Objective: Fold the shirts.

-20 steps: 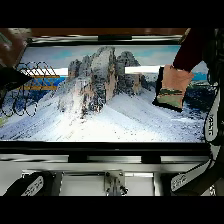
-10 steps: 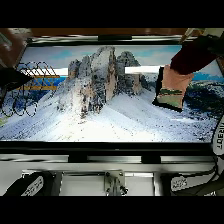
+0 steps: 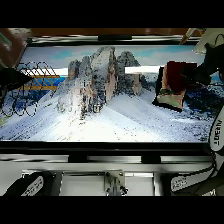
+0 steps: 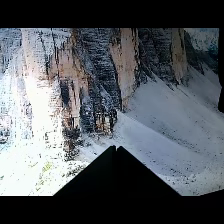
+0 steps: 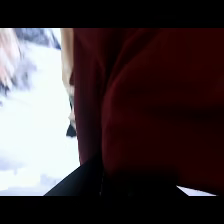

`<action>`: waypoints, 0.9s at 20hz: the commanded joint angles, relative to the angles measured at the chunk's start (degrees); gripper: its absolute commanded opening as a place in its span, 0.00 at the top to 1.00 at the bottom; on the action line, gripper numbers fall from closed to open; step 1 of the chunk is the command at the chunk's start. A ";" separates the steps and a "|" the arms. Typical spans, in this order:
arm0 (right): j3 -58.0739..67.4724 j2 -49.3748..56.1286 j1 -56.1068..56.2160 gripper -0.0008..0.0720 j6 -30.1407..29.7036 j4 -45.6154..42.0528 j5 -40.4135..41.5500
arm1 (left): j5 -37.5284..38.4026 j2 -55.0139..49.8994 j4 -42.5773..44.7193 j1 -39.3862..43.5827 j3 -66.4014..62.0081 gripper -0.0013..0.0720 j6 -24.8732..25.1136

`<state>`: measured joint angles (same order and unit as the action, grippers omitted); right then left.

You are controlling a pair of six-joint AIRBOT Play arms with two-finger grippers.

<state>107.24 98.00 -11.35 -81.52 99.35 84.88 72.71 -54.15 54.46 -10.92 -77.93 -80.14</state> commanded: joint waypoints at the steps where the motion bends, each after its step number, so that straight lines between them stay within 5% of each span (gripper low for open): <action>1: 0.00 3.43 1.73 0.89 2.84 2.10 8.35 | 0.02 -0.04 0.02 0.00 0.02 0.94 0.17; 5: 0.00 6.49 3.37 0.89 3.13 0.59 13.14 | 0.02 -0.04 0.02 0.00 0.02 0.94 0.17; 6: 0.00 6.69 3.37 0.78 3.34 -1.60 13.68 | 0.02 -0.02 0.00 0.00 0.02 0.94 0.17; 8: 0.02 6.05 2.95 0.19 2.67 -3.08 14.25 | 0.02 -0.04 0.00 0.00 0.02 0.93 0.17; 11: 0.02 1.88 -0.59 0.16 1.73 -1.38 12.31 | 0.02 -0.04 0.02 0.00 0.02 0.93 0.17; 12: 0.02 -0.13 -2.75 0.07 2.86 0.26 10.54 | 0.02 -0.04 0.02 0.00 0.02 0.93 0.17; 18: -7.02 -8.81 -12.11 0.07 5.33 3.32 9.79 | 0.00 -0.04 0.02 0.00 0.02 0.94 0.17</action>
<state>104.66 92.77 -20.51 -76.31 101.82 94.80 72.73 -54.15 54.46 -10.92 -77.93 -79.96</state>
